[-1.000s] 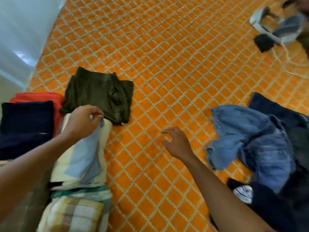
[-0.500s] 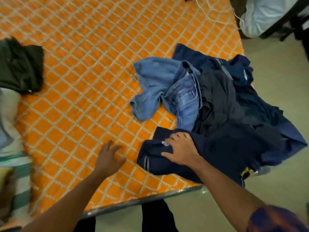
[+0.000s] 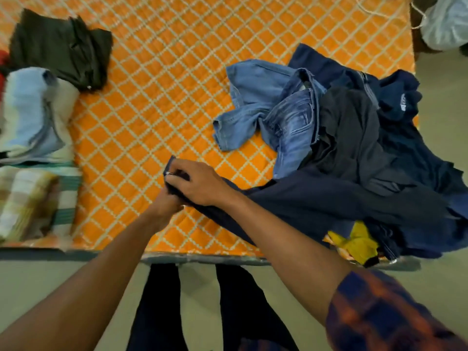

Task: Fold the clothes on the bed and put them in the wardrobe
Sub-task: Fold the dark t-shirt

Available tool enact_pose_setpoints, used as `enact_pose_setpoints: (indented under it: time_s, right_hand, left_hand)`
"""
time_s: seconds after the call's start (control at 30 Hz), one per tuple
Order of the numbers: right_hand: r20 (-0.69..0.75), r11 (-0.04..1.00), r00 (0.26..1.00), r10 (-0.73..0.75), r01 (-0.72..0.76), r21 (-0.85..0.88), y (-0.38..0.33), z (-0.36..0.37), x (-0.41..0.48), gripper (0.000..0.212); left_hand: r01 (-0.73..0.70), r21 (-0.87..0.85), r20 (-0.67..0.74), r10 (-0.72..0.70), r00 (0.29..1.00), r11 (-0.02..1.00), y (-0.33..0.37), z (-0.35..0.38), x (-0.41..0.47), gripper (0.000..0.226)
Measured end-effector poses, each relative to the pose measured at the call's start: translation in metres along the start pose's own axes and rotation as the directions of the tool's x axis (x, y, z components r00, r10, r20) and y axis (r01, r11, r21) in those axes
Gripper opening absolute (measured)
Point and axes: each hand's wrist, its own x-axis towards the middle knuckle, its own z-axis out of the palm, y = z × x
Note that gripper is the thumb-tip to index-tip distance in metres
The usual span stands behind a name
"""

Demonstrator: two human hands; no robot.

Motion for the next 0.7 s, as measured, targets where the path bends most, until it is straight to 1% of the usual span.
enact_pose_setpoints:
  time_s: [0.07,0.1,0.13,0.17,0.2,0.23,0.27,0.3,0.33,0.37,0.4,0.43,0.47,0.5,0.53,0.57,0.6,0.63,0.67,0.7]
  right_hand:
    - [-0.004,0.995,0.997,-0.079,0.079,0.066,-0.034,0.009,0.007,0.015]
    - [-0.018,0.989,0.992,-0.124,0.125,0.074,-0.054,0.011,0.01,0.015]
    - [-0.064,0.983,0.986,-0.151,0.157,0.098,-0.068,0.009,0.013,0.016]
    - [-0.106,0.973,0.98,-0.169,0.183,0.138,-0.086,0.01,0.015,0.017]
    - [-0.169,0.964,0.971,-0.168,0.198,0.178,-0.091,0.006,0.017,0.018]
    - [-0.207,0.959,0.964,-0.165,0.206,0.194,-0.097,0.006,0.019,0.019]
    - [-0.243,0.963,0.956,-0.164,0.208,0.17,-0.093,0.001,0.02,0.019]
    - [-0.265,0.973,0.949,-0.169,0.204,0.107,-0.089,-0.003,0.023,0.018]
    - [-0.294,0.984,0.941,-0.167,0.179,0.013,-0.076,-0.012,0.023,0.017]
    - [-0.323,0.987,0.935,-0.149,0.121,-0.105,-0.058,-0.023,0.023,0.016]
    - [-0.357,0.976,0.929,-0.099,0.019,-0.219,-0.031,-0.036,0.024,0.016]
    - [-0.387,0.942,0.922,-0.01,-0.121,-0.314,-0.002,-0.051,0.021,0.017]
    - [-0.414,0.869,0.902,0.121,-0.298,-0.394,0.027,-0.063,0.017,0.02]
    - [-0.432,0.75,0.861,0.268,-0.468,-0.467,0.054,-0.068,0.013,0.023]
    - [-0.454,0.621,0.802,0.388,-0.592,-0.514,0.076,-0.07,0.01,0.025]
    - [-0.471,0.538,0.76,0.448,-0.65,-0.537,0.087,-0.075,-0.001,0.027]
    - [-0.477,0.527,0.752,0.455,-0.66,-0.535,0.098,-0.069,0.001,0.029]
    - [-0.474,0.59,0.766,0.434,-0.64,-0.493,0.1,-0.062,0.002,0.029]
    - [-0.454,0.681,0.801,0.39,-0.583,-0.443,0.102,-0.051,0.005,0.028]
    - [-0.417,0.771,0.85,0.321,-0.491,-0.406,0.103,-0.033,0.012,0.028]
  left_hand:
    - [-0.163,0.076,-0.127,0.172,0.977,0.984,0.011,-0.023,-0.019,0.036]
    - [-0.186,0.116,-0.24,0.209,0.948,0.976,0.013,-0.039,-0.029,0.03]
    - [-0.176,0.135,-0.348,0.213,0.913,0.975,0.014,-0.051,-0.035,0.02]
    - [-0.163,0.16,-0.462,0.22,0.859,0.974,0.013,-0.066,-0.049,0.011]
    - [-0.177,0.186,-0.553,0.252,0.794,0.966,0.013,-0.076,-0.051,0.008]
    - [-0.192,0.212,-0.63,0.285,0.723,0.958,0.009,-0.091,-0.059,0.014]
    - [-0.21,0.23,-0.69,0.312,0.654,0.95,0.006,-0.102,-0.062,0.02]
    - [-0.218,0.215,-0.738,0.305,0.603,0.952,0.0,-0.117,-0.064,0.025]
    - [-0.215,0.207,-0.757,0.295,0.583,0.954,-0.008,-0.127,-0.061,0.03]
    - [-0.186,0.193,-0.766,0.266,0.585,0.963,-0.016,-0.132,-0.06,0.037]
    - [-0.125,0.192,-0.765,0.228,0.602,0.973,-0.027,-0.133,-0.056,0.046]
    - [-0.037,0.205,-0.737,0.179,0.652,0.978,-0.037,-0.131,-0.05,0.053]
    - [0.049,0.228,-0.691,0.126,0.712,0.972,-0.046,-0.127,-0.046,0.059]
    - [0.137,0.263,-0.635,0.064,0.77,0.955,-0.061,-0.125,-0.04,0.065]
    - [0.183,0.309,-0.578,0.032,0.815,0.933,-0.075,-0.124,-0.03,0.072]
    - [0.225,0.343,-0.546,-0.002,0.838,0.912,-0.08,-0.117,-0.029,0.077]
    - [0.251,0.343,-0.54,-0.029,0.841,0.905,-0.092,-0.118,-0.018,0.079]
    - [0.266,0.31,-0.545,-0.059,0.836,0.913,-0.097,-0.119,-0.011,0.078]
    - [0.256,0.238,-0.529,-0.096,0.843,0.937,-0.103,-0.119,-0.005,0.075]
    - [0.247,0.146,-0.494,-0.146,0.857,0.958,-0.109,-0.117,0.002,0.071]
